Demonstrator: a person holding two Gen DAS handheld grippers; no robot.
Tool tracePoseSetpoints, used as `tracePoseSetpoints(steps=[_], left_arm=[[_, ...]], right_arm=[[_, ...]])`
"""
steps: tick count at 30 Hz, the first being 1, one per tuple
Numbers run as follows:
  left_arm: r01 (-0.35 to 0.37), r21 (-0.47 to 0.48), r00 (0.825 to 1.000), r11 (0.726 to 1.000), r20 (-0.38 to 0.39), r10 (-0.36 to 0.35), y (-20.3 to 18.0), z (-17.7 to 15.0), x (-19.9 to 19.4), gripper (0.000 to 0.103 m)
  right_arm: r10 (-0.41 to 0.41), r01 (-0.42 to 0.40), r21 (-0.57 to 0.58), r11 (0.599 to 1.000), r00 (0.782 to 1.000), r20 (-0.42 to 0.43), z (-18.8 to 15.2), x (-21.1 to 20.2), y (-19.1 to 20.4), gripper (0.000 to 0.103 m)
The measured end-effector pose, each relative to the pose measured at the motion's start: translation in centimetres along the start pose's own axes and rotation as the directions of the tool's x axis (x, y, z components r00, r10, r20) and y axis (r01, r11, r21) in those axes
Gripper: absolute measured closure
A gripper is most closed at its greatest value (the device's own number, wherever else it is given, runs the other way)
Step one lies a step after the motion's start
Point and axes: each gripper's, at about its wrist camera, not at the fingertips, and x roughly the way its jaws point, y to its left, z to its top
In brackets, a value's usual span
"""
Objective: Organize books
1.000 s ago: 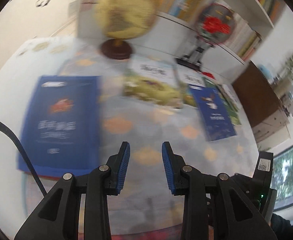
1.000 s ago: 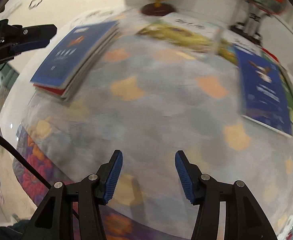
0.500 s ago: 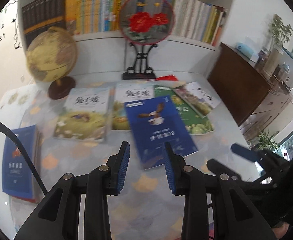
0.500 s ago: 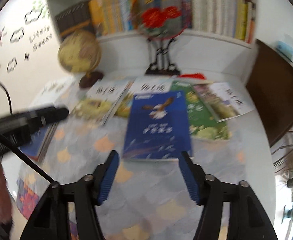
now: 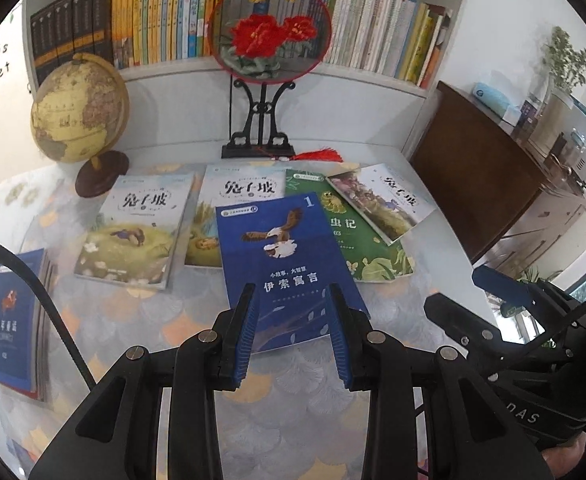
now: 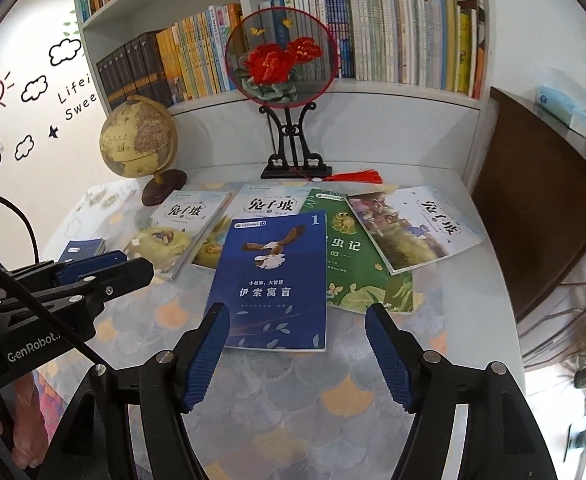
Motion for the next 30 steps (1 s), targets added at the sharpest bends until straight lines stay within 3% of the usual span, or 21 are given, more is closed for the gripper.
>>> tracePoseSetpoints(steps=[8,10,12,14,23,25,30], left_arm=[[-0.026,-0.129,0.991,0.991,-0.135,0.008,4.8,-1.4,6.8,0.072],[-0.002,-0.191,0.984,0.982,-0.175,-0.032,6.3,-1.7,9.2,0.072],[0.012,-0.255,0.976,0.967,-0.206,-0.066,7.4,-2.1,11.4,0.072],[0.026,-0.283,0.972,0.959,-0.219,-0.091,7.9,-2.3,13.2,0.072],[0.017,-0.309,0.962,0.951,-0.253,-0.099,7.9,-3.0,16.8,0.072],[0.046,-0.319,0.955,0.947,-0.263,-0.135,8.0,-3.1,17.2,0.071],[0.035,-0.263,0.955,0.964,-0.275,-0.110,7.2,-3.5,16.7,0.071]], right_arm=[[-0.002,0.004,0.018,1.000,0.997,-0.075,0.0,6.8,-2.0,0.035],[0.016,-0.011,0.045,0.999,0.993,-0.115,-0.2,9.4,-2.8,0.039],[0.036,-0.026,0.072,0.997,0.988,-0.150,-0.3,11.7,-3.4,0.050],[0.041,-0.023,0.099,0.995,0.982,-0.187,-0.4,13.9,-3.9,0.050],[0.056,-0.026,0.119,0.992,0.966,-0.252,-1.1,18.1,-4.4,0.054],[0.064,-0.046,0.078,0.996,0.965,-0.254,-1.2,18.4,-3.6,0.055],[0.040,-0.033,0.030,0.999,0.963,-0.268,-2.2,18.4,-2.3,0.058]])
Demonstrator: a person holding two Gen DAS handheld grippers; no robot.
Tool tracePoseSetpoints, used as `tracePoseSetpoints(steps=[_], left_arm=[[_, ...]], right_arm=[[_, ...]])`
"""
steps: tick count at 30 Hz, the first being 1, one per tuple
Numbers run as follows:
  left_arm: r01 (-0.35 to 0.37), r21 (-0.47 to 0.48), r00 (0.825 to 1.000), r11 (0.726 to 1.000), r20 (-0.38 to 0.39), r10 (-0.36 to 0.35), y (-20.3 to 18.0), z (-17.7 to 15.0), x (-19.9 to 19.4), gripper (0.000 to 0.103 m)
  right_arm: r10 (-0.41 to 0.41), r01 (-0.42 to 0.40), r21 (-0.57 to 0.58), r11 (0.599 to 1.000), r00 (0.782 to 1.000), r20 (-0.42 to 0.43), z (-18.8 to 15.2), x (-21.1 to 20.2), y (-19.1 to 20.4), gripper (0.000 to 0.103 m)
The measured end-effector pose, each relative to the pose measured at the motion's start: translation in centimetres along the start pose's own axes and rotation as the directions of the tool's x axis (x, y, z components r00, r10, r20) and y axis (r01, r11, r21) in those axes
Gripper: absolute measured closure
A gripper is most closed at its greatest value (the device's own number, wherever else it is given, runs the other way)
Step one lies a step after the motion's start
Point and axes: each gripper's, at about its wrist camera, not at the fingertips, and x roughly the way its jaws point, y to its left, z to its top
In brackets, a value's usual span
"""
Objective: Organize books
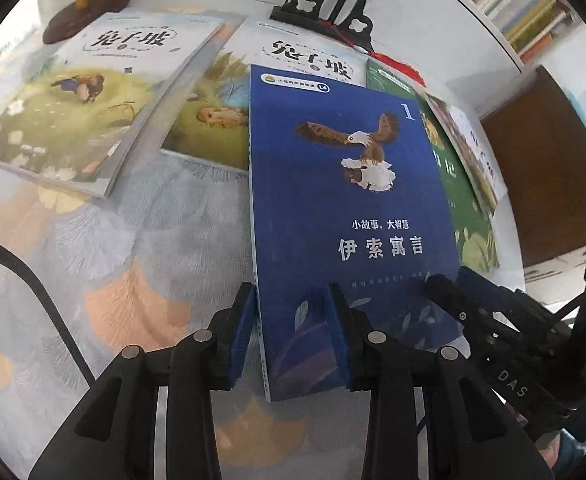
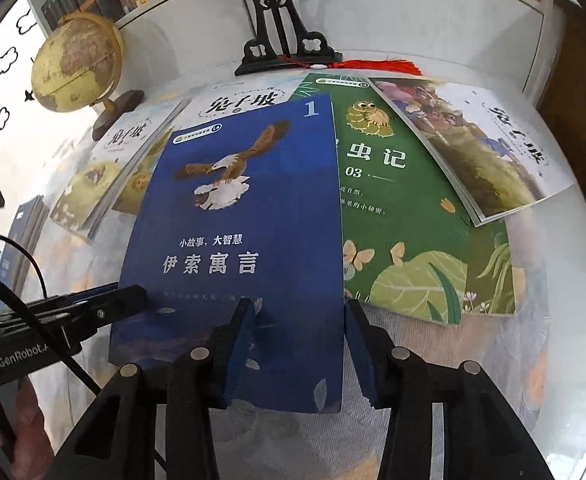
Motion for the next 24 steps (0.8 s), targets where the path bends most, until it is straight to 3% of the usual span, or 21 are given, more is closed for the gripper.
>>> tracePoseSetpoints(steps=[4,10,14,19,24], left_arm=[[0.016,0.003,1.000,1.000,-0.023,-0.016,0.3,-2.5,-1.0,0.071],[0.005,0.056,0.998,0.998,-0.066,-0.002,0.0,-9.3,-3.2,0.072],[0.007,0.096,0.996,0.995,-0.085,0.001,-0.2,-12.3,-4.2,0.071],[-0.007,0.021,0.998,1.000,-0.059,0.008,1.2,-12.6,-4.9,0.071],[-0.005,0.066,0.999,0.998,-0.045,0.008,0.5,-12.3,-4.2,0.067]], right_arm=[[-0.011,0.010,-0.054,0.999,1.000,-0.027,-2.2,-0.9,0.9,0.058],[0.024,-0.034,-0.096,0.995,0.994,-0.104,-8.4,-3.0,1.9,0.056],[0.031,-0.051,-0.139,0.989,0.989,-0.144,-11.6,-4.4,2.6,0.053],[-0.041,0.030,-0.101,0.994,0.992,-0.116,-12.5,-5.3,1.8,0.054],[-0.006,0.002,-0.050,0.999,0.997,-0.078,-12.5,-5.1,1.1,0.053]])
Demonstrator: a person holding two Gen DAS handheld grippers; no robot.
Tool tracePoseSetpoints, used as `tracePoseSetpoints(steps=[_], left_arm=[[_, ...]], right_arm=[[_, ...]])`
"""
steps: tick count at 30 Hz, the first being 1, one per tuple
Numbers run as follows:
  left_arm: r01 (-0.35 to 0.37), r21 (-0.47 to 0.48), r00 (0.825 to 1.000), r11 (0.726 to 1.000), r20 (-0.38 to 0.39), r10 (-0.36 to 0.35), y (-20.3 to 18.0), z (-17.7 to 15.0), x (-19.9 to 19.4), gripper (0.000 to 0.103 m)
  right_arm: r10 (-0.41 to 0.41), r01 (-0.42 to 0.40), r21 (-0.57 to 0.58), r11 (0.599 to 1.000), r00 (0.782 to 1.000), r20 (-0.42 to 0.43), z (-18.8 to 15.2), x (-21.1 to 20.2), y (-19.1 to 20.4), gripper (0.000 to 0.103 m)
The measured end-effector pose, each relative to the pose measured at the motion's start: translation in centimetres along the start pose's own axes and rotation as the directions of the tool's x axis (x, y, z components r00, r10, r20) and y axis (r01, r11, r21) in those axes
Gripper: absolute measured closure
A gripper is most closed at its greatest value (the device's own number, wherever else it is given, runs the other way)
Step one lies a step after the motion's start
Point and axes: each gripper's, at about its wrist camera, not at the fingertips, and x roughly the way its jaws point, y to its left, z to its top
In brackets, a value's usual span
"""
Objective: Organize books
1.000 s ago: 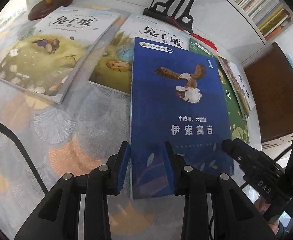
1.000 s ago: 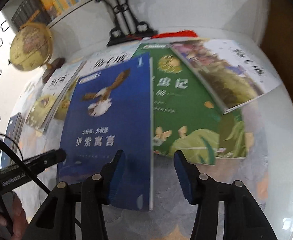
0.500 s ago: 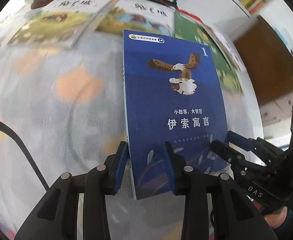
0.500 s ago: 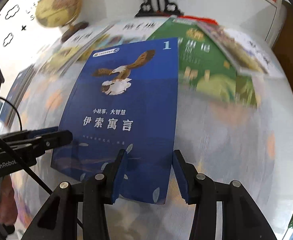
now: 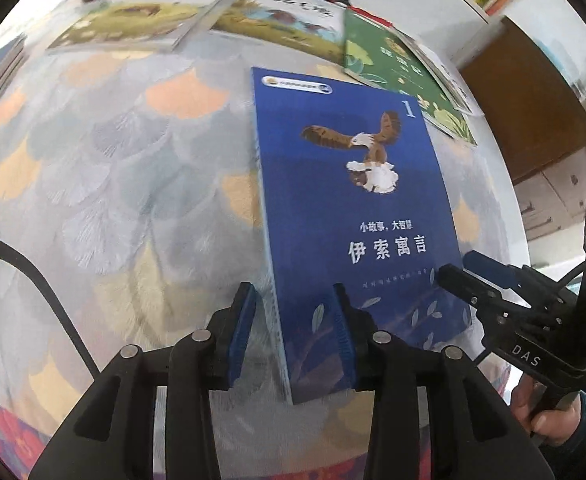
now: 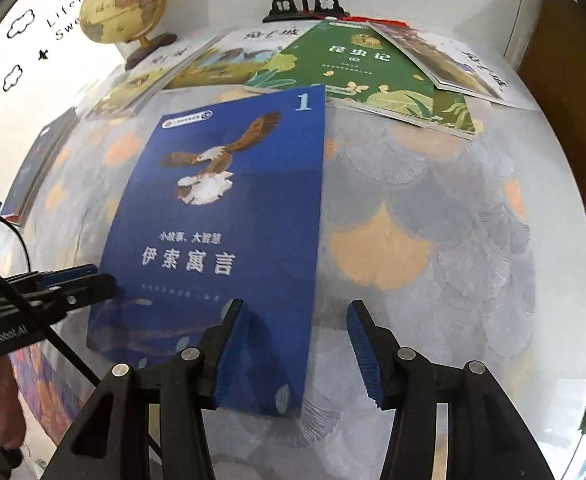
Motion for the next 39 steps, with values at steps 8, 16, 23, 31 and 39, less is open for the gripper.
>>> tracePoseSetpoints(steps=[8,16,23,31,39], left_arm=[[-0.048,0.076,0.999,0.996,0.015,0.047,-1.7,0.0,0.2,0.062],[0.300,0.008,0.942,0.954,0.157,-0.298,-1.6,0.2,-5.9,0.062],[0.206,-0.095,0.978,0.974,0.061,-0.201,-0.7,-0.5,-0.3,0.074],[0.395,-0.231,0.918,0.889,0.093,-0.384,0.2,0.0,-1.7,0.074],[0.448,-0.255,0.892,0.857,0.065,-0.447,-0.3,0.5,-1.0,0.074]], right_arm=[[0.022,-0.022,-0.001,1.000,0.999,0.035,-0.3,0.4,2.0,0.049],[0.096,-0.102,0.080,0.992,0.993,0.076,-0.6,0.2,0.6,0.047],[0.117,-0.127,0.129,0.983,0.990,0.083,-0.7,0.1,0.3,0.045],[0.202,-0.206,0.214,0.955,0.979,0.041,-0.2,0.1,-0.8,0.038],[0.345,-0.336,0.339,0.879,0.938,0.033,-0.1,0.4,-2.0,0.038]])
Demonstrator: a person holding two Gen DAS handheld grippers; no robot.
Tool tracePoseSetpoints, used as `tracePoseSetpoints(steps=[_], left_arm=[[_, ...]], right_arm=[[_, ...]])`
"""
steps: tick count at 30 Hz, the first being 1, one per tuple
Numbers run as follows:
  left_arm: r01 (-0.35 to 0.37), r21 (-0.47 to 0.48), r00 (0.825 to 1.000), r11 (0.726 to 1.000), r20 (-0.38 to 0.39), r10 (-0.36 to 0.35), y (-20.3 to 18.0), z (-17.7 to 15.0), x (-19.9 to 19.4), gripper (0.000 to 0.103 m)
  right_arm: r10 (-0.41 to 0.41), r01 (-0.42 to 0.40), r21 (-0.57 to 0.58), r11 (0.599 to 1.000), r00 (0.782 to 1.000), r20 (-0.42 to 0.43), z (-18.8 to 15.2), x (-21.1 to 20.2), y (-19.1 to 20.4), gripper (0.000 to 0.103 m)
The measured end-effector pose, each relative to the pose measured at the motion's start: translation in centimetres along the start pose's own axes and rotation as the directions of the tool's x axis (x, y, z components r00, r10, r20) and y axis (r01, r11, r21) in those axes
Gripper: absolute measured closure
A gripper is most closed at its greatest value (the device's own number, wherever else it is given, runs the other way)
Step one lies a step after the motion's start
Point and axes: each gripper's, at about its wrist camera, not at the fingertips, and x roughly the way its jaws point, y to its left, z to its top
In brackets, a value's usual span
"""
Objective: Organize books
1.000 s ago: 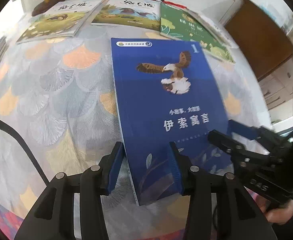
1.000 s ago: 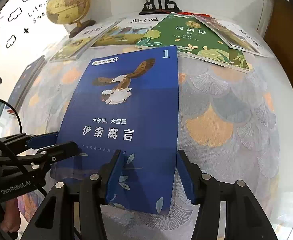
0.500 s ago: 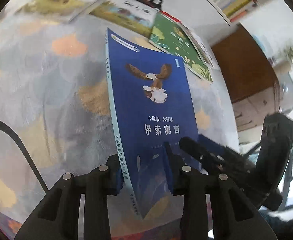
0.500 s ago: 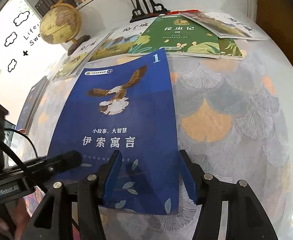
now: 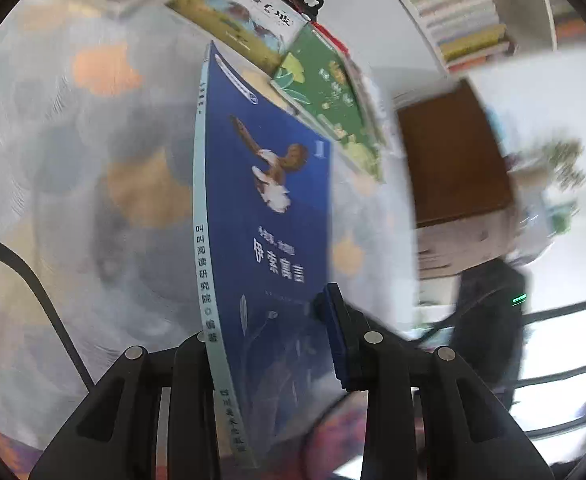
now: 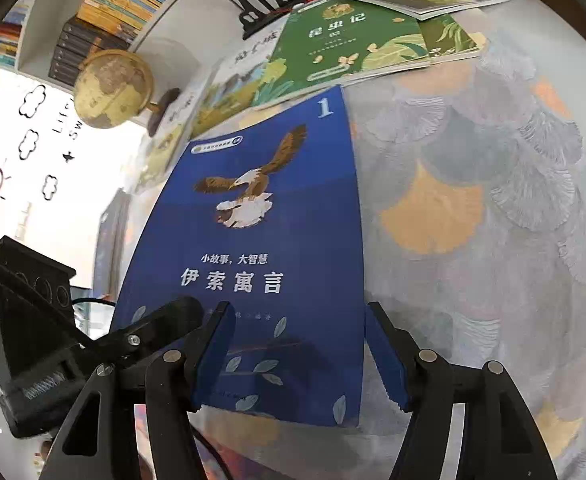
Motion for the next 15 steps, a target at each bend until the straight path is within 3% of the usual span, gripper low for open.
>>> tracePoseSetpoints(steps=[1,4,8,10,11,12,14,15], left_arm=[[0.049,-0.025,0.999,0.998,0.002,-0.049,0.2,0.1,-0.5,0.074],[0.183,-0.097,0.983,0.978,0.002,-0.184,0.4,0.8,-1.3,0.074],[0.243,-0.135,0.969,0.961,-0.019,-0.248,0.6,1.2,-1.0,0.074],[0.256,-0.170,0.963,0.952,-0.041,-0.266,1.2,1.1,-0.3,0.074],[0.254,-0.195,0.962,0.947,-0.053,-0.269,1.6,0.9,0.0,0.074],[0.237,-0.202,0.965,0.950,-0.062,-0.254,1.9,0.8,0.2,0.074],[0.157,-0.169,0.981,0.973,-0.083,-0.173,1.9,0.5,0.6,0.074],[0.073,-0.123,0.991,0.990,-0.105,-0.086,1.6,0.4,0.9,0.074]], right_arm=[[0.010,-0.010,-0.003,1.000,1.000,-0.009,0.0,0.1,-0.1,0.038],[0.079,-0.078,0.050,0.996,0.997,-0.024,-0.1,-0.2,-1.0,0.025],[0.222,-0.213,0.163,0.963,0.974,-0.040,0.3,0.0,-3.0,0.024],[0.302,-0.289,0.204,0.935,0.952,-0.039,0.5,0.3,-3.5,0.031],[0.333,-0.318,0.215,0.923,0.942,-0.036,0.6,0.4,-3.5,0.045],[0.358,-0.343,0.223,0.913,0.933,-0.029,0.7,0.4,-3.5,0.052],[0.321,-0.312,0.186,0.932,0.947,-0.019,0.8,0.1,-2.9,0.064],[0.286,-0.280,0.140,0.950,0.958,-0.023,0.8,0.1,-2.3,0.066]])
